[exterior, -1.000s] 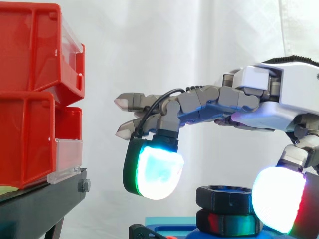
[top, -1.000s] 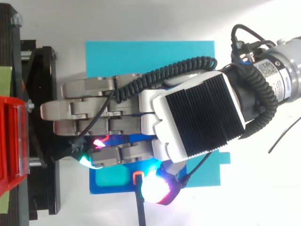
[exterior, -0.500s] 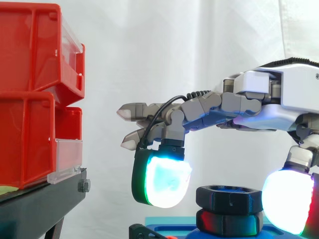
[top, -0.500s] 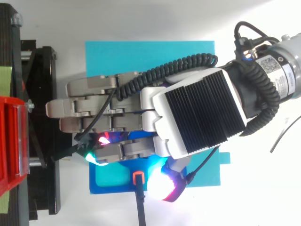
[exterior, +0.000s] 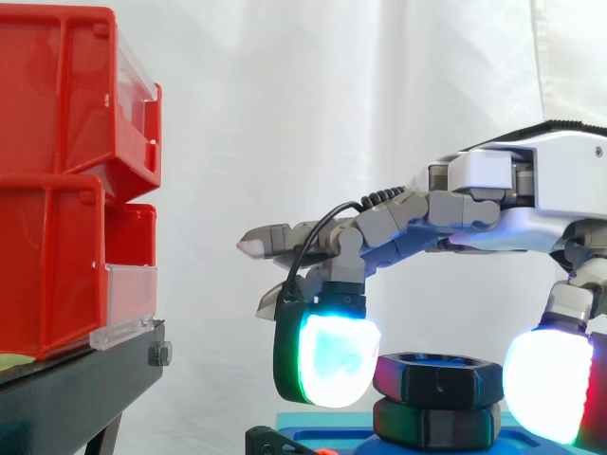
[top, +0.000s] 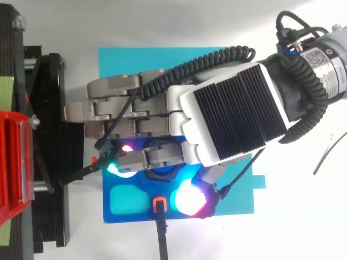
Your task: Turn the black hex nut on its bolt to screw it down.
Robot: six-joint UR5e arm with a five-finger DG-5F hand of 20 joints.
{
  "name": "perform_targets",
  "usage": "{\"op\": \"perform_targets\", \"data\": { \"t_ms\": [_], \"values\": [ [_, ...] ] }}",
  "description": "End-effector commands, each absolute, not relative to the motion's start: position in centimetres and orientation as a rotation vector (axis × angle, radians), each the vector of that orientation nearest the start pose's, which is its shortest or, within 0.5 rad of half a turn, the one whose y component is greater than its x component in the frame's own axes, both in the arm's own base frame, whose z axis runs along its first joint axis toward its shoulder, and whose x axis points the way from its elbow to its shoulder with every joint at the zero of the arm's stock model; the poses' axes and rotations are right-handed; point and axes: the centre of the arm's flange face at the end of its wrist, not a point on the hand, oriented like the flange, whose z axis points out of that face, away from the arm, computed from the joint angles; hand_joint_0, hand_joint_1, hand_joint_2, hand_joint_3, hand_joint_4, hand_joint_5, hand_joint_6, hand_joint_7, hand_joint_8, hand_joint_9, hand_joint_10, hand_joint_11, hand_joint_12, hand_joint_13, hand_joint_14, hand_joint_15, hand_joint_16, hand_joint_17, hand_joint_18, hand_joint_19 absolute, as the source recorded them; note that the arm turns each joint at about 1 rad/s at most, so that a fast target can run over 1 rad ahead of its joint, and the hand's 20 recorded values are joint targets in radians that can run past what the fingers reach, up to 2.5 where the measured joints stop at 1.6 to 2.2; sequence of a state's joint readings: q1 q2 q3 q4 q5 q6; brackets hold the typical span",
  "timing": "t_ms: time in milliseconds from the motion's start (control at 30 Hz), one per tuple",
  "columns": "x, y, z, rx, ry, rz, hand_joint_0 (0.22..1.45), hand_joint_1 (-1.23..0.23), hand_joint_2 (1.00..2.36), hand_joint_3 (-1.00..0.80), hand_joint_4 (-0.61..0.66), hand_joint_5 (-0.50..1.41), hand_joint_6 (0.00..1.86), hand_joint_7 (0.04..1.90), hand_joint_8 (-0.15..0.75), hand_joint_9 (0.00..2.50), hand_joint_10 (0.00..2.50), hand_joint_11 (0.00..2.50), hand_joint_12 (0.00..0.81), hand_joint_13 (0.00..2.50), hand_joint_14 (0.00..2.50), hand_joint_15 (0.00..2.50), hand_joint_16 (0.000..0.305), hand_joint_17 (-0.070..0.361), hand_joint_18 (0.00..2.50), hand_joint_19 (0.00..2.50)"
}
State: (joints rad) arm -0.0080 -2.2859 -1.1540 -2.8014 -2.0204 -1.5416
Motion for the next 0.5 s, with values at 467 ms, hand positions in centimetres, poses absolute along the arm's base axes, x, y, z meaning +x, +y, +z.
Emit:
{"op": "perform_targets", "data": {
  "t_ms": [467],
  "values": [
    [74.54, -9.89, 26.98, -0.328, 1.515, 0.36, 0.48, -0.64, 1.0, -0.5, 0.34, -0.13, 0.5, 1.08, 0.303, 0.49, 0.0, 0.12, 0.384, 0.14, 0.0, 0.0, 0.058, 0.13, 0.19, 0.13]
  ]
}}
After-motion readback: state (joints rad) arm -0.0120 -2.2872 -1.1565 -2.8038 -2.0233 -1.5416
